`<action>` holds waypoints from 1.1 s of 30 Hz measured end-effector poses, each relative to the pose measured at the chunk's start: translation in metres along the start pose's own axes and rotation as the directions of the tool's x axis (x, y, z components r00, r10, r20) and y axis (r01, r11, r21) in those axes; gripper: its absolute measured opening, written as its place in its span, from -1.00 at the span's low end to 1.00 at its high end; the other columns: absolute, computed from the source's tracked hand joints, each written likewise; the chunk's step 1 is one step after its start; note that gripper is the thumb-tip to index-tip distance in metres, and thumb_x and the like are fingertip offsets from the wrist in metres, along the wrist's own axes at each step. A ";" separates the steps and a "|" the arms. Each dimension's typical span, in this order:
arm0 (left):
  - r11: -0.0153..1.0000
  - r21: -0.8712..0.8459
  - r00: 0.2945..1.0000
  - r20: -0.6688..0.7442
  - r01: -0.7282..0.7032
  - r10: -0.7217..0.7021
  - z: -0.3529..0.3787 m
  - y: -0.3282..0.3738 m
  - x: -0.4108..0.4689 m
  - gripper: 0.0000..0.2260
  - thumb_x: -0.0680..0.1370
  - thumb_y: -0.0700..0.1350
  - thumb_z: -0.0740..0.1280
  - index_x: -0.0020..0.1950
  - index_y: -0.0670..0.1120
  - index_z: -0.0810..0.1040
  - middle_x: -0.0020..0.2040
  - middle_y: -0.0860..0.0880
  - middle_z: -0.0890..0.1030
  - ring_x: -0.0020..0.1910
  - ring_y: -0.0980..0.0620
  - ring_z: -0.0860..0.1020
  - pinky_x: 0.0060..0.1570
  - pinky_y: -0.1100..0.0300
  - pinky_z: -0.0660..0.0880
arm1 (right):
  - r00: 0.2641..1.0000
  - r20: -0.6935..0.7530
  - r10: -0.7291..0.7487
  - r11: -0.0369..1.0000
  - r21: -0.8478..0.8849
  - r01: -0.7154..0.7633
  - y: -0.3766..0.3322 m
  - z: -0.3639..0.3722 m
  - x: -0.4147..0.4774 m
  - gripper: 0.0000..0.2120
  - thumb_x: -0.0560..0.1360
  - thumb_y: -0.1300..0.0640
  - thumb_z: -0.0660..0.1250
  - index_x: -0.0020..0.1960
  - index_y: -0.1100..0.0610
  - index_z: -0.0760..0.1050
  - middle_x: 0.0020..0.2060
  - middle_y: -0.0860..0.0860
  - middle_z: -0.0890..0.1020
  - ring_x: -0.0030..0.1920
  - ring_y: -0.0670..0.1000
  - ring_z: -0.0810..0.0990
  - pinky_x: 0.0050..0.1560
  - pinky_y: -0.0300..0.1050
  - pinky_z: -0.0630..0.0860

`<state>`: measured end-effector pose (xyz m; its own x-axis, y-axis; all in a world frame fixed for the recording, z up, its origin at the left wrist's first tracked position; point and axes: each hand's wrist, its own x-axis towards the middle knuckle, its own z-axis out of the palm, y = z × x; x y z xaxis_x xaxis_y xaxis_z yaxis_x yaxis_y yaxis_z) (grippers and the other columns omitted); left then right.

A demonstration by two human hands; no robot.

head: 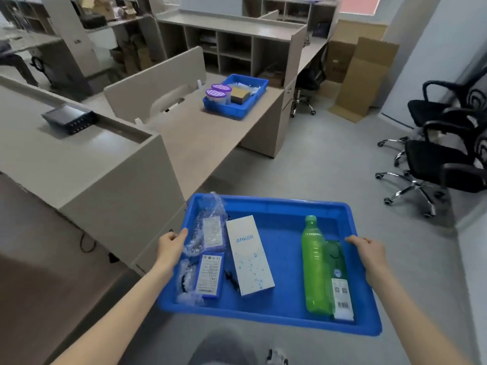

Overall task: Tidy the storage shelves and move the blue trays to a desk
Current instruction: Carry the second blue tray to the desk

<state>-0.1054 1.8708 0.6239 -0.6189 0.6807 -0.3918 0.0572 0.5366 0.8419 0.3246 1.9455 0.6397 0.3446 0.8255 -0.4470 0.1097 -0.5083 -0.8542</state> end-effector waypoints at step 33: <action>0.817 -0.460 0.494 -0.651 0.348 -0.576 0.141 0.172 0.434 -0.65 0.56 0.09 0.34 -0.29 -0.08 0.34 -0.35 -0.11 0.35 -0.31 -0.04 0.33 -0.28 0.09 0.26 | 0.598 0.795 -0.103 0.743 -0.338 0.578 -0.397 0.624 0.546 -0.70 0.39 0.18 0.38 -0.35 0.13 0.26 -0.45 0.02 0.31 -0.39 0.05 0.26 -0.35 -0.09 0.21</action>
<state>-0.2537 2.3285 0.5469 -0.8488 -0.2978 -0.4368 -0.5283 0.4460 0.7225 -0.1124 2.7509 0.5691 -0.5467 0.7409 -0.3901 0.5958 0.0168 -0.8029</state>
